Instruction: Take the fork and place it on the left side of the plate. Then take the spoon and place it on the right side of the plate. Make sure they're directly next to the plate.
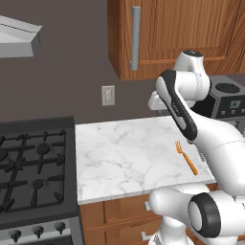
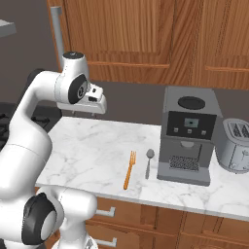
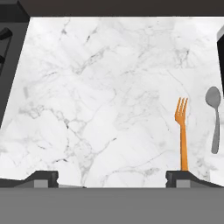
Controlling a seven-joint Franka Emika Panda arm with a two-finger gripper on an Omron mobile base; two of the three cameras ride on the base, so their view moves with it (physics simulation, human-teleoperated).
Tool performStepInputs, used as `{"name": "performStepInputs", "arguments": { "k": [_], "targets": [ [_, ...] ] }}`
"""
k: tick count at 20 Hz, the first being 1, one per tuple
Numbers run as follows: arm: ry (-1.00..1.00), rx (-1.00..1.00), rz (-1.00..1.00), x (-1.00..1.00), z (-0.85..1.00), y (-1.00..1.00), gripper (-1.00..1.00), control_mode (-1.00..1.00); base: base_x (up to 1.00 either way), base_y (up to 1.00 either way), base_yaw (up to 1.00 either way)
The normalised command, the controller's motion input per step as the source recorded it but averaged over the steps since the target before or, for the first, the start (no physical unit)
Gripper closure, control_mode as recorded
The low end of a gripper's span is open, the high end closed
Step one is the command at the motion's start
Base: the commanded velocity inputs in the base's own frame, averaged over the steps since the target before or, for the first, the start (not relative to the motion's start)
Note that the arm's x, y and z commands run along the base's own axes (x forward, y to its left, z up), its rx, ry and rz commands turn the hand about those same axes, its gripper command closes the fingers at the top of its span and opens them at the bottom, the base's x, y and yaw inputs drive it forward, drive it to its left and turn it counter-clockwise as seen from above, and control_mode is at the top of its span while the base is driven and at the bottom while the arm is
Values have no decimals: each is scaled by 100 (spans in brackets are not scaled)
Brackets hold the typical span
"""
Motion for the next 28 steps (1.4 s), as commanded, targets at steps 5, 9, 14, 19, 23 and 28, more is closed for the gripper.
{"name": "performStepInputs", "arguments": {
  "k": [5, 9, 14, 19, 23, 28],
  "targets": [
    [0, 0, 0, 0, 0, 0, -100, -100, 0, 0, 0],
    [0, 0, 0, 0, 0, 0, -100, -100, 0, 0, 0],
    [0, 0, 0, 0, 0, 0, -100, -100, 0, 0, 0],
    [0, 0, 0, -2, -3, -3, -100, -100, 0, 0, 0],
    [-1, 0, 0, -61, -43, -67, -100, -100, 0, 0, 0],
    [-9, 4, 0, -98, -50, -97, -100, -100, 0, 0, 0]
  ]
}}
